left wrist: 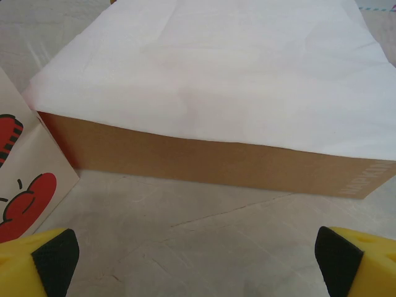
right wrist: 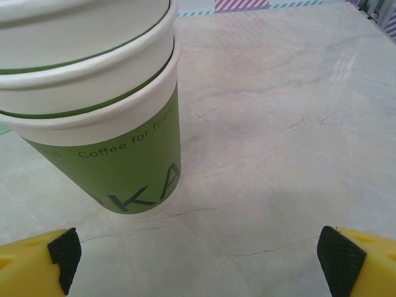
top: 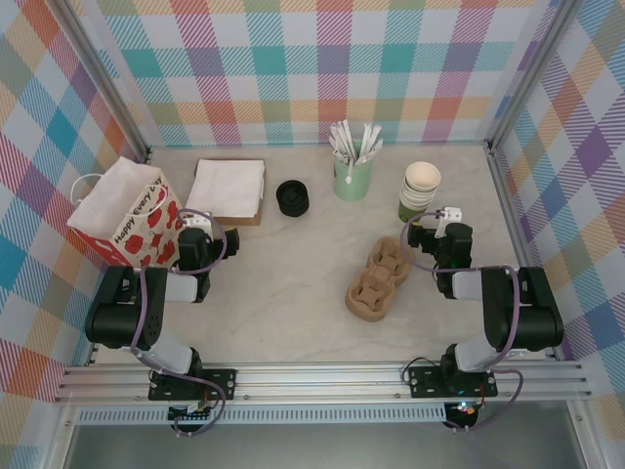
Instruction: Pack the takeout coffee
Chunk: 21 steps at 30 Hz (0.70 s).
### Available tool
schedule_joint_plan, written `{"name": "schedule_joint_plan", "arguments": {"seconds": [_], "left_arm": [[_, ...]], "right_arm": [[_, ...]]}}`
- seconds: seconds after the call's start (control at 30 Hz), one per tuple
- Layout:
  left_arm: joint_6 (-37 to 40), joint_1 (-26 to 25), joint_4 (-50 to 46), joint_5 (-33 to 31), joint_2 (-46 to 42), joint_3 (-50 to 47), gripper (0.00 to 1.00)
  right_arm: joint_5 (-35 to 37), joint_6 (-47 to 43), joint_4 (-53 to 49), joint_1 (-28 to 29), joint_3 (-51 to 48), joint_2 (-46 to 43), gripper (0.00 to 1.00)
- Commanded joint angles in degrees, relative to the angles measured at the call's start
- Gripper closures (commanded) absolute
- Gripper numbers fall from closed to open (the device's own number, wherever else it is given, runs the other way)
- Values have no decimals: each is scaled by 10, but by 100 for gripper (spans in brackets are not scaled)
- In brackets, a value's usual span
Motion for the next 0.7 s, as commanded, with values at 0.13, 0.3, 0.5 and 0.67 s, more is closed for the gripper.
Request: {"name": "schedule_joint_plan", "arguments": {"seconds": [0.13, 0.3, 0.5, 0.67], "left_arm": [[5, -3, 3, -2, 1, 9, 0], [4, -3, 3, -2, 1, 9, 0], [4, -3, 4, -2, 0, 9, 0], [-16, -3, -48, -49, -47, 18, 0]], "right_arm": [[-11, 4, 26, 0, -1, 0, 0], [-11, 3, 25, 0, 0, 0, 0], [-13, 4, 24, 0, 0, 0, 0], [-9, 6, 22, -1, 1, -4, 0]]}}
